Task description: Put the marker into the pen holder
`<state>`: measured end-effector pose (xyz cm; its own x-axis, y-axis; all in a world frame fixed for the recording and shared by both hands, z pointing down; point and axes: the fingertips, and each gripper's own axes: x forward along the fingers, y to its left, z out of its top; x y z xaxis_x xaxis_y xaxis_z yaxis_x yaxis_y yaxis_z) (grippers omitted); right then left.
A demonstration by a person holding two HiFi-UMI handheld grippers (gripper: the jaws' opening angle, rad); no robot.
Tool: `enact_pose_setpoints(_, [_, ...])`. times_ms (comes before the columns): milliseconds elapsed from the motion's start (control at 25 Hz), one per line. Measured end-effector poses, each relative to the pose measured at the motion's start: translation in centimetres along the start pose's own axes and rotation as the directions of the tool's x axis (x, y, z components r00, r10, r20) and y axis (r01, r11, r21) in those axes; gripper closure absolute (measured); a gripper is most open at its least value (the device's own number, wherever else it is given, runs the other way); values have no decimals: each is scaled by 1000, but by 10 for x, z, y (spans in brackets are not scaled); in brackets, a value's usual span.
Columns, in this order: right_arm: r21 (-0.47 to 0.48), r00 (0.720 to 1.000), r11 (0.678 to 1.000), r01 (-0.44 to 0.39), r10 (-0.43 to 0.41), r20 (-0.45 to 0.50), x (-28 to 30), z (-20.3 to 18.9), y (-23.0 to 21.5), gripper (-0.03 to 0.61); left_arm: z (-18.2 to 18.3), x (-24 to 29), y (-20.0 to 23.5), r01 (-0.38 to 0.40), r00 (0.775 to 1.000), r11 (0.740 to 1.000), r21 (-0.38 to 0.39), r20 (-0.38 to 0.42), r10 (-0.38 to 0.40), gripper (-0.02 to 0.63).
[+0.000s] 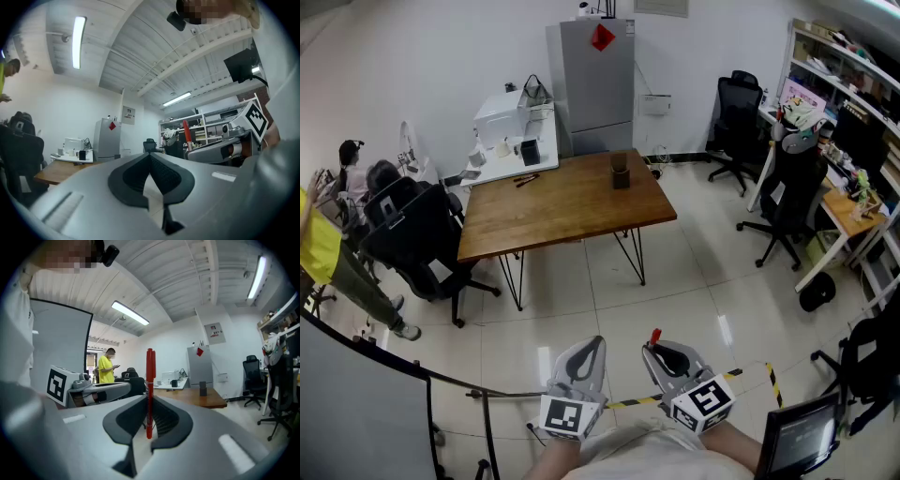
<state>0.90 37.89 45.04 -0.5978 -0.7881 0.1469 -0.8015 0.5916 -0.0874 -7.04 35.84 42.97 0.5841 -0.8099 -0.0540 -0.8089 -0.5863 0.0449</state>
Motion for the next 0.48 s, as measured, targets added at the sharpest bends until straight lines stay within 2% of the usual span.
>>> enact_pose_setpoints(200, [1,1000,1000,3,-3,-12,16,-15,6,545,-13,5,19,3,1000,1000,7,-14,-3,603])
enact_pose_setpoints(480, [32,1000,999,18,-18,1,51,-10,-32,545,-22,45,29,44,999,999,14,-17,-44,603])
